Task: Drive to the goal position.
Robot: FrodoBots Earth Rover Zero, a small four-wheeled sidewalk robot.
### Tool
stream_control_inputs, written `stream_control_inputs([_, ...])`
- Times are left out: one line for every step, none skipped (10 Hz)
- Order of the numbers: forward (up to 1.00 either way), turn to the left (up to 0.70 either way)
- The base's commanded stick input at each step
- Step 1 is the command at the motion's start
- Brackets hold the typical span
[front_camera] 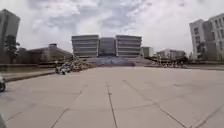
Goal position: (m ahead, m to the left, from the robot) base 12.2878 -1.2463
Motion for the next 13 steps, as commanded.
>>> stream_control_inputs([0.7,0.0])
stream_control_inputs([0.7,0.0])
stream_control_inputs([0.7,0.0])
stream_control_inputs([0.7,0.0])
stream_control_inputs([0.7,-0.29])
stream_control_inputs([0.7,-0.13])
stream_control_inputs([0.7,-0.06])
stream_control_inputs([0.7,0.0])
stream_control_inputs([0.7,0.0])
stream_control_inputs([0.7,0.0])
stream_control_inputs([0.7,0.0])
stream_control_inputs([0.7,0.0])
stream_control_inputs([0.7,0.0])
